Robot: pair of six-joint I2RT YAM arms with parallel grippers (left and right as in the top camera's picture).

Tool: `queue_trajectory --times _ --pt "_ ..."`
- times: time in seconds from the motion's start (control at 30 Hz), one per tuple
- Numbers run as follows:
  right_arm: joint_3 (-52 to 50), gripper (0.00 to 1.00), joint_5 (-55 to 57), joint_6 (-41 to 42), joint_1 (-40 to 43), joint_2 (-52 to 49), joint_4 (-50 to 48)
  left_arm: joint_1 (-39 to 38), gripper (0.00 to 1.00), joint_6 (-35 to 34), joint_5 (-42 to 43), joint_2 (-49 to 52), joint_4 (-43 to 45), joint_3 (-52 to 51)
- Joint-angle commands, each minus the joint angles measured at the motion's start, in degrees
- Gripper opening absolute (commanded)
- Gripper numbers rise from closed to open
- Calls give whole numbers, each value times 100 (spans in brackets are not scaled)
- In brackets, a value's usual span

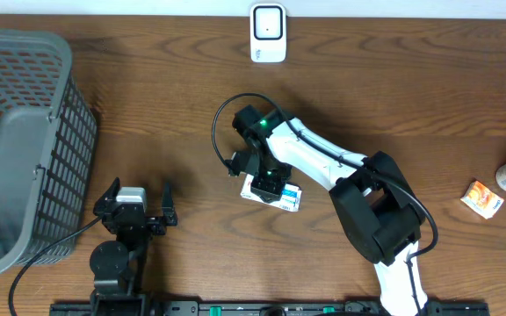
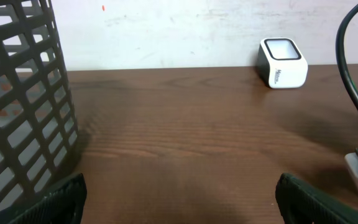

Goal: Scan the item barcode
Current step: 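Lift the Panadol box and carry it up toward the scanner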

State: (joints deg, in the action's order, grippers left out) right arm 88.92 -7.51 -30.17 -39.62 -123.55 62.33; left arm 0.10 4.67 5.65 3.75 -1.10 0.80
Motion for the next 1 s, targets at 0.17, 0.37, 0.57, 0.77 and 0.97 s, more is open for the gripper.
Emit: queue_trajectory --times 0.17,0.37,0.57,0.77,0.97 --pt "-44 37 -72 192 15 -321 7 -7 96 -28 96 -4 -240 -52" --pt "481 37 -94 293 15 -321 485 -7 96 -28 96 -4 -238 -52" --pt "1373 41 -348 262 15 -321 1462 -7 96 -28 96 -4 -238 -52" --pt "1937 40 -352 197 15 -321 2076 -7 96 -28 96 -4 -240 -52" --pt "2417 38 -627 131 -13 -321 2717 -7 96 -28 96 -4 -238 -52"
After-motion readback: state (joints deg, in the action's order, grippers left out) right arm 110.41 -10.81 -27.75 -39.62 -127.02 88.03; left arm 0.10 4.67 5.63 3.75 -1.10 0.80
